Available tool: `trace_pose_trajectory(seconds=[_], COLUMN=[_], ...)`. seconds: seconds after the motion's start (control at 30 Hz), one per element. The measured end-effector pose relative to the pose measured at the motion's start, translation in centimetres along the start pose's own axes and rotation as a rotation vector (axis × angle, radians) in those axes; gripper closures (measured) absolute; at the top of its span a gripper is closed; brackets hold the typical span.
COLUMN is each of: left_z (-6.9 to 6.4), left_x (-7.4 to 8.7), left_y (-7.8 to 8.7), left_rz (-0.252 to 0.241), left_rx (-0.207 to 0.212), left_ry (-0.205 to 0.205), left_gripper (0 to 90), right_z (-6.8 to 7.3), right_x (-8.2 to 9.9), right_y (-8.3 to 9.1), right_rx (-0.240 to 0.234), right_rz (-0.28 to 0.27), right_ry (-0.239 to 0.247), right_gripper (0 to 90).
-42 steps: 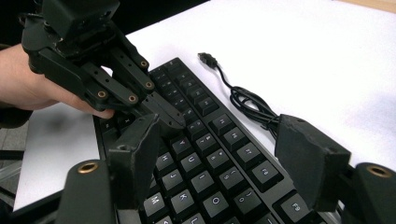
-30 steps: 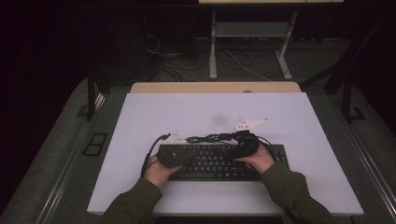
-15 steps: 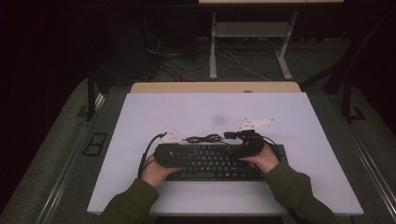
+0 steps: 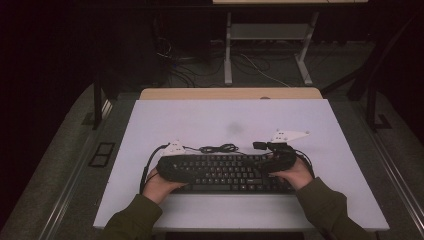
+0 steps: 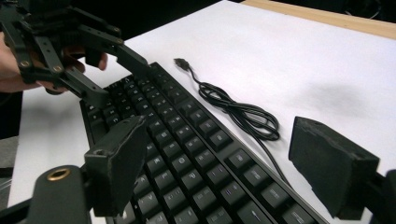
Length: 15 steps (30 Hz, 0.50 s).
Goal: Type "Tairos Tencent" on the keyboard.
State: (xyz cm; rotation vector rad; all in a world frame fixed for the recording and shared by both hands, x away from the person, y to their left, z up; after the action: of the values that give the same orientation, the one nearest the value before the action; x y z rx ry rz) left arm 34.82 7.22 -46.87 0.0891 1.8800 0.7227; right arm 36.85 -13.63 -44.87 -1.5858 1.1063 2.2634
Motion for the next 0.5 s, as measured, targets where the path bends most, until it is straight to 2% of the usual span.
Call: trace_pose_trajectory(seconds=[0.5], left_z=[-0.8], left_x=[0.9], left_y=[1.3], left_rz=[-0.005], left_rx=[0.001], left_ry=[0.006], left_gripper=[19.3], right_z=[-1.3], right_x=[1.8], right_y=[2.7], right_rx=[0.050], right_rz=[-0.003], right_ry=[-0.006], right_gripper=[18.3])
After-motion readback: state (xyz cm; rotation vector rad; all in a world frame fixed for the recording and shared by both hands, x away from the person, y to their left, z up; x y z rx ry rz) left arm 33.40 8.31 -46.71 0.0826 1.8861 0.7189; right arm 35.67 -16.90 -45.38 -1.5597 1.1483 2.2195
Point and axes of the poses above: each handheld gripper's, and its own axes: y roughly backward along the jaws, x roughly out of its underside, z roughly to its left, the point moved 9 cm from there along -y, roughly forward along the jaws, and after that the axes turned 8 degrees about x, right-handed, at the moved point
